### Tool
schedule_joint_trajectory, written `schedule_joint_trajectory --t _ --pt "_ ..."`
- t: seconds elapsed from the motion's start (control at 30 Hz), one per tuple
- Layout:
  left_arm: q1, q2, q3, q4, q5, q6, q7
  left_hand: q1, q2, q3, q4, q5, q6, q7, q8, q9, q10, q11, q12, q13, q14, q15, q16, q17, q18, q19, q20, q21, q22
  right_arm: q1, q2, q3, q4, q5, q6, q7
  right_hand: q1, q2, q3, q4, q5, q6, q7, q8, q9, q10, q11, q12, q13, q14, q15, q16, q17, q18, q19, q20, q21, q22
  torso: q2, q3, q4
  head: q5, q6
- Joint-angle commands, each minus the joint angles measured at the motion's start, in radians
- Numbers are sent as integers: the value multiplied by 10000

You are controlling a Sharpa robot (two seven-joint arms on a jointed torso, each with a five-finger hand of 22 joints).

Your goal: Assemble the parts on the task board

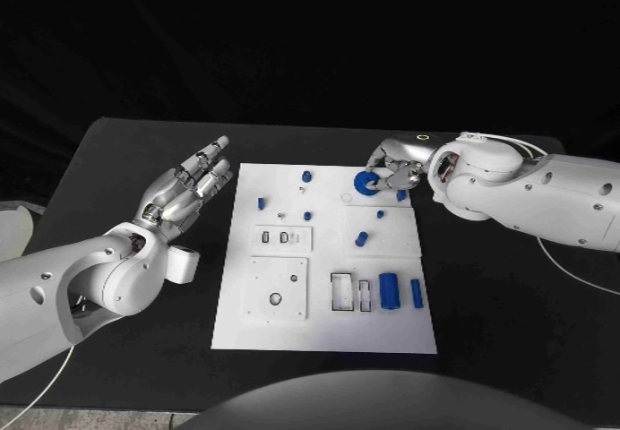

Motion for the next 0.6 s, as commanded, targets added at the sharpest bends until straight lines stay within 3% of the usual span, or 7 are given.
schedule_joint_trajectory --t 0.03,0.23,0.6 --pt "-5 29 2 -7 13 245 42 111 -21 55 -38 34 39 52 65 11 -12 64 1 16 9 75 -37 -14 105 -6 101 -21 -4 -60 42 -24 -46 -329 234 -1 176 20 19 -104 97 172 -20 134 118 1046 -33 37 2631 1044 -70 33 2632 -16 -74 -1 -52 1396 0 -2 2 2 1" --pt "-23 45 0 -36 13 279 21 118 -18 60 -42 37 33 58 64 10 -10 70 1 17 9 83 -37 -14 105 -5 108 -19 -2 -106 100 -24 -80 -452 292 78 328 32 72 -325 444 364 -118 503 534 1046 -120 37 2631 1044 -145 33 2632 -3 -108 -71 -104 1381 -2 -4 8 14 1" --pt "-61 65 -3 -92 13 352 -64 136 2 82 -49 43 49 89 66 12 4 104 5 21 9 113 -37 -14 103 -2 137 -16 0 -148 132 -24 -106 -594 560 90 489 -16 149 -550 782 60 -131 594 827 1046 -133 37 2631 1044 -166 33 2632 45 -252 -97 -275 1256 -9 -7 3 30 1"
